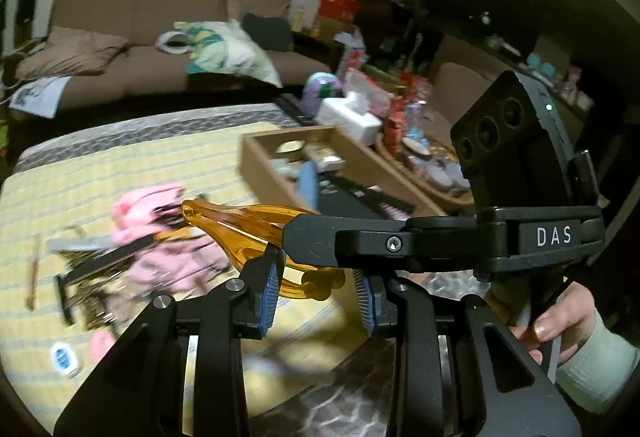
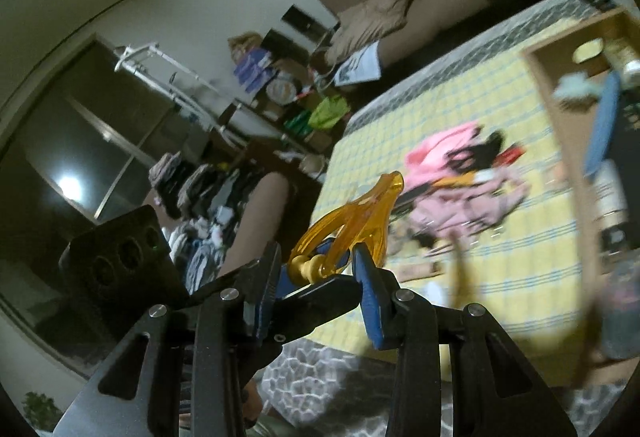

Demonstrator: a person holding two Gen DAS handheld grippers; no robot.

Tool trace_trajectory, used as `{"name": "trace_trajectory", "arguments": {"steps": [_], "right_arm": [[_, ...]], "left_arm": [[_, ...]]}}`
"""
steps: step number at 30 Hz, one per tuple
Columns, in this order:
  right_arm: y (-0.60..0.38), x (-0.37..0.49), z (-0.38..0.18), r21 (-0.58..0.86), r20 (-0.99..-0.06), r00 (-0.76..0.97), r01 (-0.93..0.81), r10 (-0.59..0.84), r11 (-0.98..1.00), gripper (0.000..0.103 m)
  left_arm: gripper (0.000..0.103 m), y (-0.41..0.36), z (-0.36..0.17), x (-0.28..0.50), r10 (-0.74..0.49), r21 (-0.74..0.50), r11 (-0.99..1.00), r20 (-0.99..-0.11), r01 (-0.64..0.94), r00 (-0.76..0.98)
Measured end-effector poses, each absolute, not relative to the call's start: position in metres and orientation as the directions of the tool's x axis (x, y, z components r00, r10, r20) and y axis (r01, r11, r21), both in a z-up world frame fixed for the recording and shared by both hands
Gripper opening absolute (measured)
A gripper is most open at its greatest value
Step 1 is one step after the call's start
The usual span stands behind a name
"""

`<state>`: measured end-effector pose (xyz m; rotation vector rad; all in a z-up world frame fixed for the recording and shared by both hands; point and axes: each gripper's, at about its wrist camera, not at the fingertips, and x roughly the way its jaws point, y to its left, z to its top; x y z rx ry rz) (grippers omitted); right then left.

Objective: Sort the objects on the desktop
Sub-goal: 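Carry the orange whisk with the right tool into the cardboard tray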

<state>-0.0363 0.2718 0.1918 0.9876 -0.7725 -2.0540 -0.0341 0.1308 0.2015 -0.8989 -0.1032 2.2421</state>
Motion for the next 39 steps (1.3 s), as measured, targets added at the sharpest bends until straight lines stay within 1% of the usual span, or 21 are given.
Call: {"name": "trace_trajectory", "arguments": {"steps": [7,14,21,26,35,37,39], "right_arm": [[0.35,-0.039,0.197,0.741,-0.41,-0.538,0.274,-0.736,-0.613,0.039],[0.41,-0.079,0.177,0.757,-0.427,-0.594,0.177,-0.681,-0.629,0.039],[0.427,-0.139,0.144,0.774,-0.458,-0.574,0.118,-0.679,-0.622,0.039],[0.428,-0.169,0.12,0.782,-0.48,-0.559,0.076,-0.676,-0.618,0.039],[0.42,-0.201,0.088,0.758,-0.54,-0.534,0.027,-0.65,-0.652,0.038],[0.416,-0.203,0.084,0.738,-0.565,-0.527,0.021,-0.635,-0.674,0.036],[0.415,-0.207,0.081,0.736,-0.57,-0.524,0.017,-0.633,-0.677,0.034]], "left_arm": [[0.03,0.21,0.202,-0.058,0.686,-0.311,-0.683,-0.585,-0.661,-0.432],[0.03,0.272,0.183,-0.11,0.681,-0.307,-0.66,-0.631,-0.685,-0.373],[0.03,0.281,0.149,-0.166,0.672,-0.347,-0.67,-0.659,-0.656,-0.338],[0.03,0.283,0.129,-0.196,0.649,-0.343,-0.689,-0.685,-0.638,-0.331],[0.031,0.284,0.094,-0.225,0.566,-0.28,-0.736,-0.754,-0.616,-0.334],[0.03,0.284,0.09,-0.226,0.549,-0.26,-0.744,-0.763,-0.616,-0.341],[0.03,0.287,0.09,-0.223,0.531,-0.233,-0.749,-0.771,-0.62,-0.352]]}}
